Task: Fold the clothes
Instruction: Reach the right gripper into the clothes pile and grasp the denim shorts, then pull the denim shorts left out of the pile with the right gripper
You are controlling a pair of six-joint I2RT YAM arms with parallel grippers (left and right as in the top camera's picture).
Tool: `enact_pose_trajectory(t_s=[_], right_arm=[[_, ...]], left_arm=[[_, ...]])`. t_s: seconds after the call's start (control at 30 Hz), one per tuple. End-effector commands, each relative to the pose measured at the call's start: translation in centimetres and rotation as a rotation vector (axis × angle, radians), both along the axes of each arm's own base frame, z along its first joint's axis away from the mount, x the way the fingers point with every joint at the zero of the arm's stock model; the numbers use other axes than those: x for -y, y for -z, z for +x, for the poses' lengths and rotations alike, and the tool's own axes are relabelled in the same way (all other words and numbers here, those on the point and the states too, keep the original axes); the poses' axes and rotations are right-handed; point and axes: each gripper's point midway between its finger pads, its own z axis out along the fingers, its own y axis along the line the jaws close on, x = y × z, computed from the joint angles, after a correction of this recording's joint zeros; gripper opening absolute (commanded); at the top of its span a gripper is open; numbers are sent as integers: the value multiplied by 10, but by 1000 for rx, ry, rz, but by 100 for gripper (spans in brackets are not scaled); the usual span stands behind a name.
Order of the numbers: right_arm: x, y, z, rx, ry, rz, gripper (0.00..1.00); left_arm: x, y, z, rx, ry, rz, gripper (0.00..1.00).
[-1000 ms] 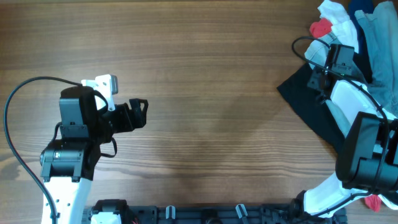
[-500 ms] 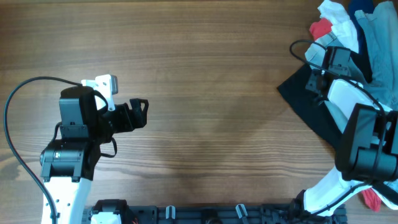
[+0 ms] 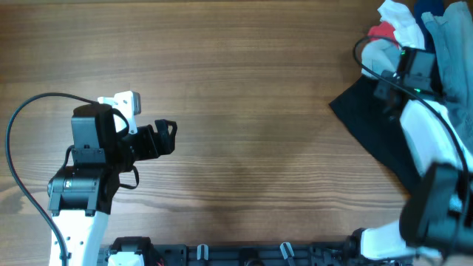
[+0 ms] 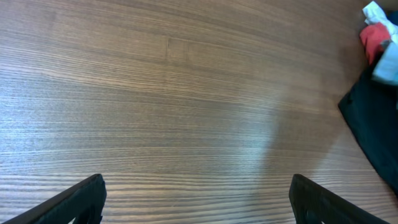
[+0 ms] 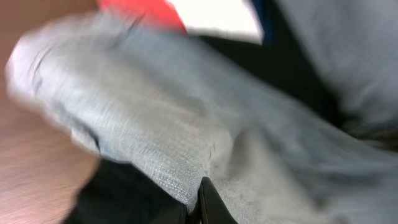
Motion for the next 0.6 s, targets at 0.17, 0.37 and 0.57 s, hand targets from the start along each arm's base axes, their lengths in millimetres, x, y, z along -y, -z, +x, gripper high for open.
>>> enact_pose_trajectory(t_s=[0.17,0.37,0.57], right_arm=[[-128,-143,-2,329,-378,-46,4],[-212,-168,-10,437,-525,50,4],[-265,-143,6,434,-571,205,4]], left_arm=[[2,-12,6,44,3,-6,96],[2,-12,6,44,4,-5,96],[2,-12,6,44,4,-5,97]])
